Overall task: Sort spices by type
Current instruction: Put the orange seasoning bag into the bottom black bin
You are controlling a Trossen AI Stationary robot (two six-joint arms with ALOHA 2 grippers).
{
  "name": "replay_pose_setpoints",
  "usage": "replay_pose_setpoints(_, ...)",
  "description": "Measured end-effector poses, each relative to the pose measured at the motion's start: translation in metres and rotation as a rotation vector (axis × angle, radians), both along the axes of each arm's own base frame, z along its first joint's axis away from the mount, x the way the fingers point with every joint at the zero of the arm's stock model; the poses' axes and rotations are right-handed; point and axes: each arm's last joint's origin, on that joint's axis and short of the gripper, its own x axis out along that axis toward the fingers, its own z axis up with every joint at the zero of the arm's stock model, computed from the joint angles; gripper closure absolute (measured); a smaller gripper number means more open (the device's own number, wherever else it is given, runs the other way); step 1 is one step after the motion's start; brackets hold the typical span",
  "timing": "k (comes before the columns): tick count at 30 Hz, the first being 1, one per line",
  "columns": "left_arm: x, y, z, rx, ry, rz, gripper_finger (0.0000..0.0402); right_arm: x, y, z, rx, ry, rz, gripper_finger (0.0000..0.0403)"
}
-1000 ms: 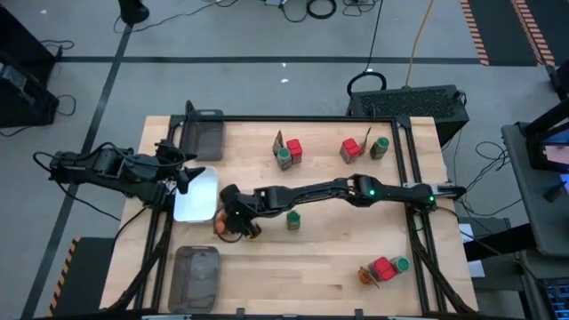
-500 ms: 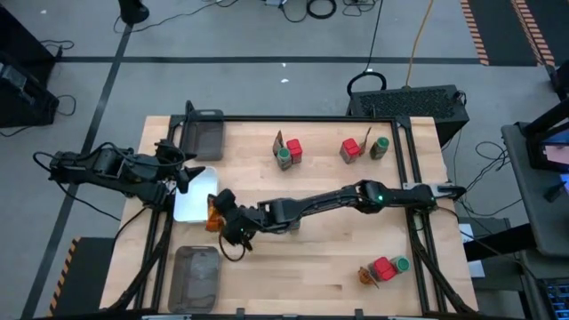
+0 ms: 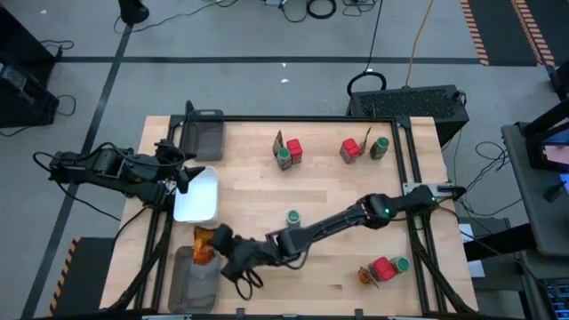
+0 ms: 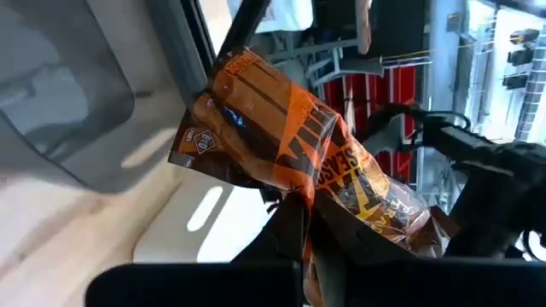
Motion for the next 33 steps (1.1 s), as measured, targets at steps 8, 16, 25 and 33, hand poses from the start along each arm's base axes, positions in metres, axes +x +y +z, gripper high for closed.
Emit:
replay_pose_setpoints(8, 0.001, -0.002, 0.0, -0.056, -0.008, -0.032, 0.0098, 0.001, 0.026, -0.02, -0.028, -0.067, -0.016, 0.0403)
replay_pose_setpoints(16, 0.001, -0.001, 0.001, -0.109, -0.05, 0.01, 0.0098, -0.001, 0.032, -0.023, -0.187, -0.024, 0.055, 0.0403)
replay_pose_setpoints(25, 0.002, -0.001, 0.002, -0.129, -0.078, 0.031, 0.0098, 0.016, 0.028, -0.079, -0.393, -0.012, 0.116, 0.0403)
replay_pose_setpoints(33, 0.002, -0.001, 0.002, -0.129, -0.077, 0.033, 0.0098, 0.022, 0.016, -0.093, -0.438, 0.022, 0.104, 0.0403)
